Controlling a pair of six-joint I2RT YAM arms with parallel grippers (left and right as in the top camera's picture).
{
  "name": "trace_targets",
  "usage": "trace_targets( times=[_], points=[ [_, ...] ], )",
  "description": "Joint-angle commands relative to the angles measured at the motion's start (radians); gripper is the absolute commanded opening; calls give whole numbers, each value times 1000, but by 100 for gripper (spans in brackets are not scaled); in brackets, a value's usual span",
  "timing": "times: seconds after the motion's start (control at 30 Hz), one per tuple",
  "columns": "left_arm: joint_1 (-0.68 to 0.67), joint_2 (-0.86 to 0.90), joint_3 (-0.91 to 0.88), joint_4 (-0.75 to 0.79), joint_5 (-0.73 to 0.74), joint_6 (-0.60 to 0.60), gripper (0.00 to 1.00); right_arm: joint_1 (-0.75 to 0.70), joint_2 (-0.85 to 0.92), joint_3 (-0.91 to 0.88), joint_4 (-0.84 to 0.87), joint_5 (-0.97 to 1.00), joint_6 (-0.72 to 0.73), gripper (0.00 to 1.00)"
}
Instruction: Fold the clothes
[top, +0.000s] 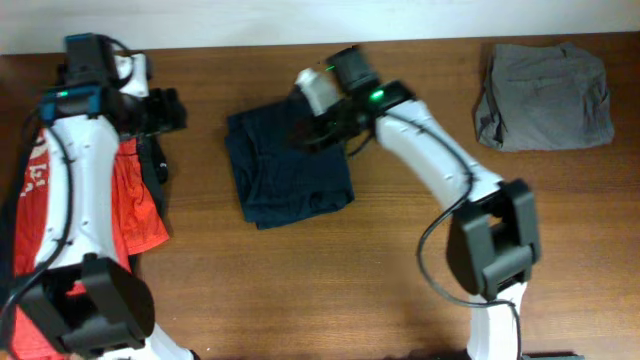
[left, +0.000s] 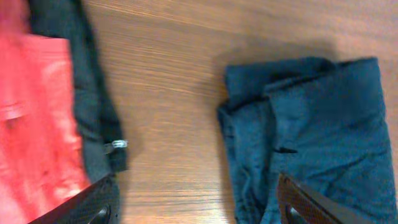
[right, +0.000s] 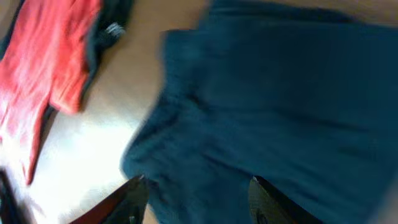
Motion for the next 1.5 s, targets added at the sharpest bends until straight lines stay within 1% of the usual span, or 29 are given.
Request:
trace_targets(
  times=[0.0, 0.07, 0.17, 0.27, 0.3, 0.33, 0.37, 0.4, 0.43, 0.47, 0.53, 0.57, 0.63, 0.73, 0.83, 0.9, 1.03, 1.27, 1.47],
  points=[
    [-55, 61, 8, 3, 4, 45, 80, -109, -40, 17, -60, -3, -6, 62],
    [-77, 90, 8, 2, 6, 63, 80, -164, -35, 17, -97, -14, -58, 68],
    [-119, 150, 8, 2, 53, 122, 80, -224, -13, 16, -150, -37, -127, 73],
    [-143, 194, 8, 3, 86, 164, 79, -247, -1, 16, -176, -76, -149, 73],
    [-150, 211, 8, 2, 90, 174, 76, -247, 0, 16, -185, -93, -157, 72],
    [-154, 224, 8, 2, 89, 175, 75, -243, 0, 16, -212, -120, -171, 66],
    [-154, 232, 8, 3, 85, 175, 74, -237, 0, 16, -224, -125, -177, 62],
    [-149, 238, 8, 13, 83, 174, 73, -229, 0, 16, -252, -129, -178, 49],
    [-138, 238, 8, 43, 84, 167, 73, -218, 0, 16, -286, -138, -178, 18],
    [-129, 237, 10, 65, 83, 163, 73, -207, 0, 16, -313, -148, -178, 4],
    [-109, 237, 17, 97, 84, 132, 73, -182, 0, 16, -350, -162, -177, 4],
    [-82, 237, 18, 127, 84, 90, 73, -157, 0, 16, -367, -165, -177, 4],
    [-61, 237, 18, 143, 84, 69, 73, -122, 2, 16, -369, -159, -178, 4],
    [-23, 238, 17, 148, 84, 55, 73, -46, 23, 14, -370, -58, -160, 4],
    [-20, 238, 17, 142, 84, 56, 73, 0, 56, -8, -359, 64, -151, 4],
    [-20, 238, 17, 143, 83, 56, 73, 11, 78, -24, -335, 111, -151, 4],
    [-20, 238, 17, 142, 83, 56, 73, 8, 140, -48, -275, 177, -151, 4],
    [-21, 238, 17, 142, 83, 56, 73, -24, 203, -61, -251, 249, -151, 4],
    [-21, 238, 17, 143, 83, 56, 73, -146, 219, -63, -127, 446, -152, 4]
  ],
)
